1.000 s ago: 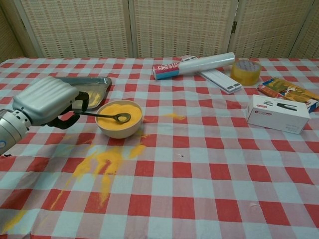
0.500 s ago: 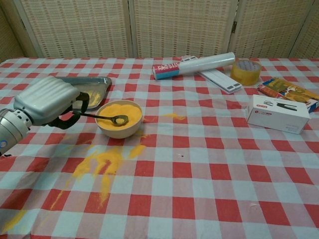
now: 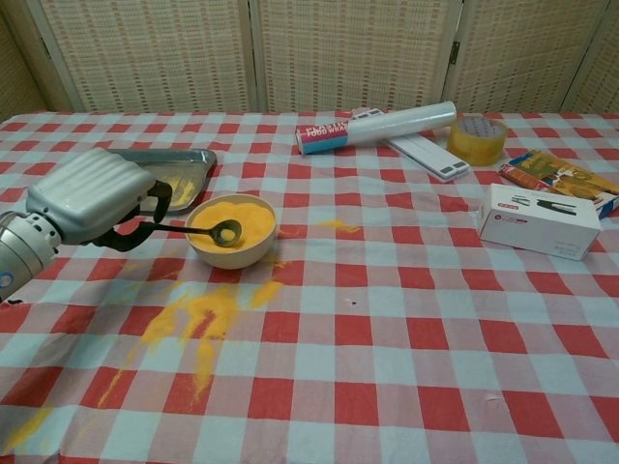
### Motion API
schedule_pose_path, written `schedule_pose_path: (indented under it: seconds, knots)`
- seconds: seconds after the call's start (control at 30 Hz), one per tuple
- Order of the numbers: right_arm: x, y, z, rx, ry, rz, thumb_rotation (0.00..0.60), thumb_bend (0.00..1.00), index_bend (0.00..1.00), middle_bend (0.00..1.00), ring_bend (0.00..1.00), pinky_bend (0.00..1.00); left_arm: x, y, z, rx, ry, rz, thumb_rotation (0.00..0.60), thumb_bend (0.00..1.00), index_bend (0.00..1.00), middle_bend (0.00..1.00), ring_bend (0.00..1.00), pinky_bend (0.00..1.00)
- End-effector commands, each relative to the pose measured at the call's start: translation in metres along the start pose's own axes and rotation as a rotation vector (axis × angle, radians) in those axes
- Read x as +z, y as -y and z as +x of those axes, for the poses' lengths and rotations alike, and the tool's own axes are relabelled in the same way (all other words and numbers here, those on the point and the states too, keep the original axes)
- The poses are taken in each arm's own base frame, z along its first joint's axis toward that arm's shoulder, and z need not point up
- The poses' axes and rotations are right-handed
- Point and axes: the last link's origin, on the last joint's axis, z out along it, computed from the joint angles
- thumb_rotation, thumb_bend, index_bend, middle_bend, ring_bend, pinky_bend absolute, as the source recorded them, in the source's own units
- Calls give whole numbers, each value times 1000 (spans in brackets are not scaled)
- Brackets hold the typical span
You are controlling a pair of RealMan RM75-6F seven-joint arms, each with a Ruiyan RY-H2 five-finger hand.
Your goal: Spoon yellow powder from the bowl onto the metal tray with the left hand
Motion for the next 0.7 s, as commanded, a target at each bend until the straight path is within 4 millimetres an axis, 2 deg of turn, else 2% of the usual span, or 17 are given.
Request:
schedule_pose_path:
  seconds: [0.03, 0.17, 0.37, 0.53, 0.7]
  knots:
    - [0, 0, 0, 0, 0, 0, 600, 123, 0, 0, 0, 0, 0, 0, 0, 1, -2, 0, 600, 464, 613, 1000, 1000, 1000]
    - [0, 0, 0, 0, -2, -1, 600, 123, 0, 0, 0, 0, 0, 0, 0, 7, 3, -2, 600, 465, 629, 1000, 1000, 1000]
    - [1, 0, -1, -2, 2, 0, 600, 122, 0, 0, 0, 0, -1, -1, 2, 3, -3, -9, 600, 463, 500, 1000, 1000, 1000]
    - [0, 0, -1, 0, 3, 1, 600, 123, 0, 0, 0, 0, -2, -2, 5, 1, -7, -11, 600, 463, 441, 1000, 1000, 1000]
    - [0, 0, 0, 1, 0, 3, 600, 122, 0, 0, 0, 0, -3, -2, 5, 4, -4, -9, 600, 462, 431, 1000, 1000, 1000]
